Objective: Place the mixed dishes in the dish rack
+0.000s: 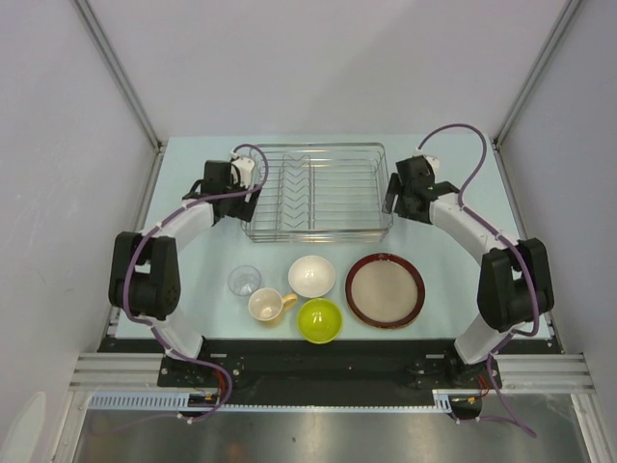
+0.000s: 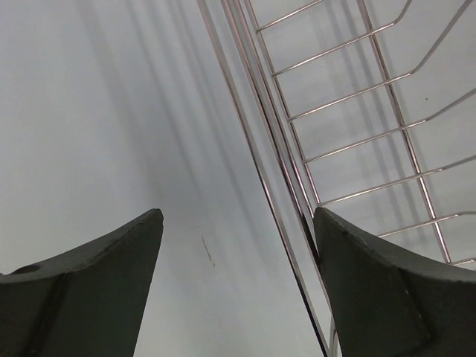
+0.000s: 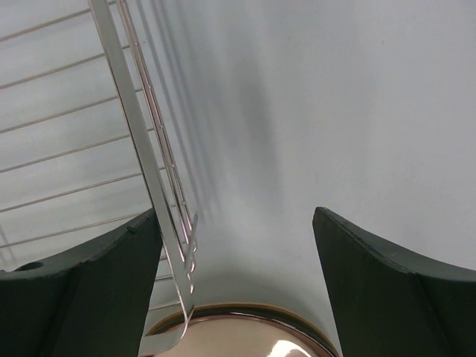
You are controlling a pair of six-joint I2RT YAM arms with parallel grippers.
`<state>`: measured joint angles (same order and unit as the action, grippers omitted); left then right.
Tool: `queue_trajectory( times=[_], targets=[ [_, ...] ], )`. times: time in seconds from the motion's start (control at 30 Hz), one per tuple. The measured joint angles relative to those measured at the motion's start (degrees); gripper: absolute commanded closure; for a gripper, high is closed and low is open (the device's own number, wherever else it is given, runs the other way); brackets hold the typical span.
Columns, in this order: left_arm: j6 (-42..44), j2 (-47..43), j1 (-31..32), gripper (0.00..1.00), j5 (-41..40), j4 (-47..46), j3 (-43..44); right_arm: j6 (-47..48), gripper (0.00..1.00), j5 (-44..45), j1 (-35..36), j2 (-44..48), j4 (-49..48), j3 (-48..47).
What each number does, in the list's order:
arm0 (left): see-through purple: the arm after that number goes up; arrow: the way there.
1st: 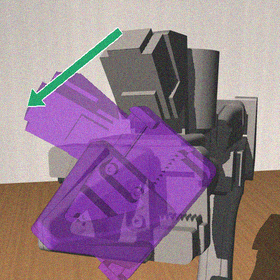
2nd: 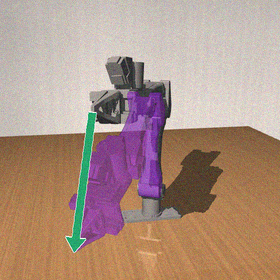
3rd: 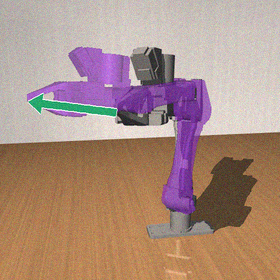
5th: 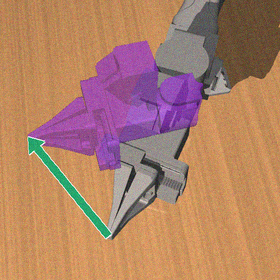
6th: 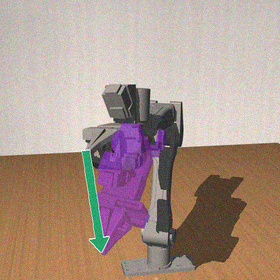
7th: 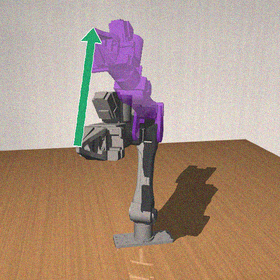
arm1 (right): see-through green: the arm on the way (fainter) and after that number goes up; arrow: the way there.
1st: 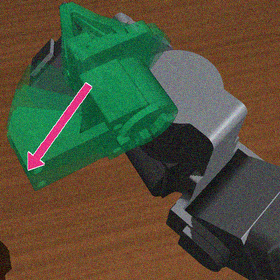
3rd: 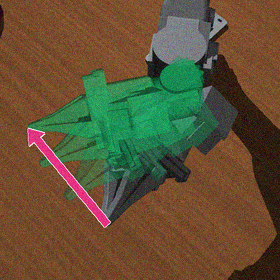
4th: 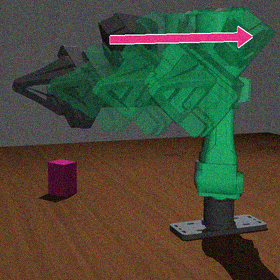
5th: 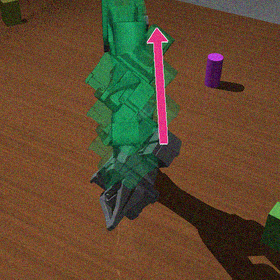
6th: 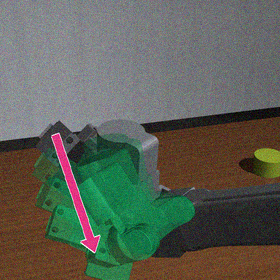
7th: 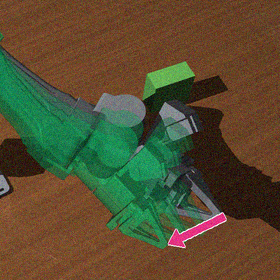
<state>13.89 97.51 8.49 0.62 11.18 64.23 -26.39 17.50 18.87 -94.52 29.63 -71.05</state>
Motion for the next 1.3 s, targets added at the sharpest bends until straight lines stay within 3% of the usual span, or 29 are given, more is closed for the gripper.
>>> queue_trajectory(
  times=[0.33, 0.5, 0.7, 1.03, 1.3],
  targets=[
    [0.13, -6.43, 0.63, 0.11, -0.52, 0.87, -1.75, -0.17, 0.14, -0.68, 2.1, 10.03, 2.34, -1.05],
    [0.17, -10.4, 0.33, 0.1, -1.31, 2.89, -1.99, -1.84, 0.24, -3.56, 14.19, 14.73, 4.74, -2.12],
    [0.11, -16.2, -0.5, 0.1, 1.51, 8.55, -1.14, -4.39, 0.31, -7.89, 29.66, 10.88, 6.62, -2.12],
    [1.42, -25.86, -0.52, 0.09, 3.04, 14.21, -1.07, -5.33, 0.36, -9.9, 31.15, 3.1, 6.54, 0.15],
    [1.77, -27.28, -0.52, 0.09, 3.3, 16.5, -0.63, -5.22, 0.4, -10.99, 31.43, 1.33, 5.01, 3.06]
  ],
)
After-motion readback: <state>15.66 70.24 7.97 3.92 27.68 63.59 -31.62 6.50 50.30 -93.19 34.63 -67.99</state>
